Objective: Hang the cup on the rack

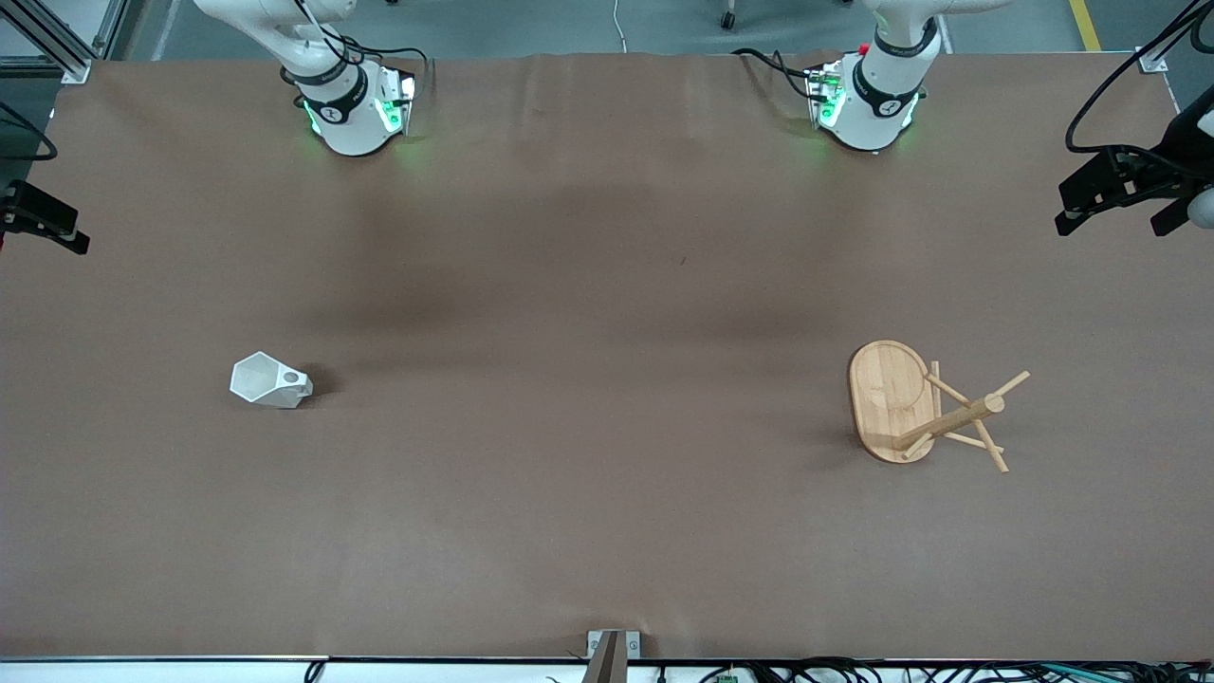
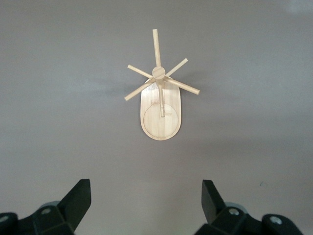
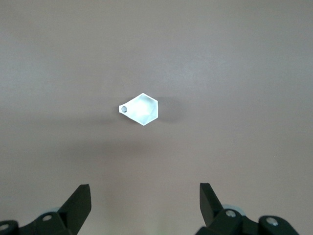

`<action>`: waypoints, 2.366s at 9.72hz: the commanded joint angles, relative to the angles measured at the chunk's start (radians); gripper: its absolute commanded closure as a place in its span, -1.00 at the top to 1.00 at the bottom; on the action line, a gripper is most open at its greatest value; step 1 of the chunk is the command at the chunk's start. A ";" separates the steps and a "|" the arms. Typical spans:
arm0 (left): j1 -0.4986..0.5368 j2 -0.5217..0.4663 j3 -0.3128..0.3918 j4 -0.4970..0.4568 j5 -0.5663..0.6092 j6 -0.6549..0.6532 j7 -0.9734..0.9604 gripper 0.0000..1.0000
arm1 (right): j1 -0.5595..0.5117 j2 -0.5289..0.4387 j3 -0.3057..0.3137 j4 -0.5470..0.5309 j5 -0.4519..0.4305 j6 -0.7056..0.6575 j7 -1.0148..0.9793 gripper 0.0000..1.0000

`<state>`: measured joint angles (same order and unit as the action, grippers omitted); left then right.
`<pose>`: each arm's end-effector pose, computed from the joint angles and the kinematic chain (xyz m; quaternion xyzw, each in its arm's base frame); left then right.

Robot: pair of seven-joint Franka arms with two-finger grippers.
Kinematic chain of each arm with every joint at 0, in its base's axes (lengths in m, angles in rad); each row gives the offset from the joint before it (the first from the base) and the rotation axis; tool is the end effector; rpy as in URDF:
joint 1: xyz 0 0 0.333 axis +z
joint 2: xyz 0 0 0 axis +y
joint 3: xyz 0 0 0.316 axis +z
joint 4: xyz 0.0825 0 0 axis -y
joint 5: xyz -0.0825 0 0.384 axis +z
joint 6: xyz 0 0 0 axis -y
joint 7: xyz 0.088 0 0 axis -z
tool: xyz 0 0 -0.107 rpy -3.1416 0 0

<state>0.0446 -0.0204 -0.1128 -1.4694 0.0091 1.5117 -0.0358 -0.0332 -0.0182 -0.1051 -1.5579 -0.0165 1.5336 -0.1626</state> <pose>0.5405 -0.0367 0.6778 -0.9994 0.0158 -0.0315 0.0040 0.5398 -0.0776 0.6373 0.9999 0.0119 -0.0042 0.0067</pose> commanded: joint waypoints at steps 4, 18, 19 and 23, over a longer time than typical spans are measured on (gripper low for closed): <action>0.000 0.019 -0.007 -0.015 0.012 -0.012 0.001 1.00 | -0.022 -0.015 0.005 -0.018 0.000 0.007 -0.001 0.96; -0.175 0.253 -0.024 -0.012 0.005 0.200 -0.030 1.00 | -0.042 0.285 0.010 -0.416 0.001 0.709 -0.005 0.91; -0.190 0.264 -0.024 -0.014 0.003 0.223 -0.030 1.00 | -0.040 0.314 0.013 -0.418 0.001 0.721 -0.005 0.90; -0.258 0.306 -0.025 -0.012 0.000 0.275 -0.018 1.00 | -0.028 0.343 0.015 -0.468 0.001 0.773 -0.005 0.86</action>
<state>-0.1875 0.2623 -0.1381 -1.4772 0.0086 1.7748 -0.0605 -0.0656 0.3386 -0.0937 -1.9918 -0.0165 2.2858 -0.1646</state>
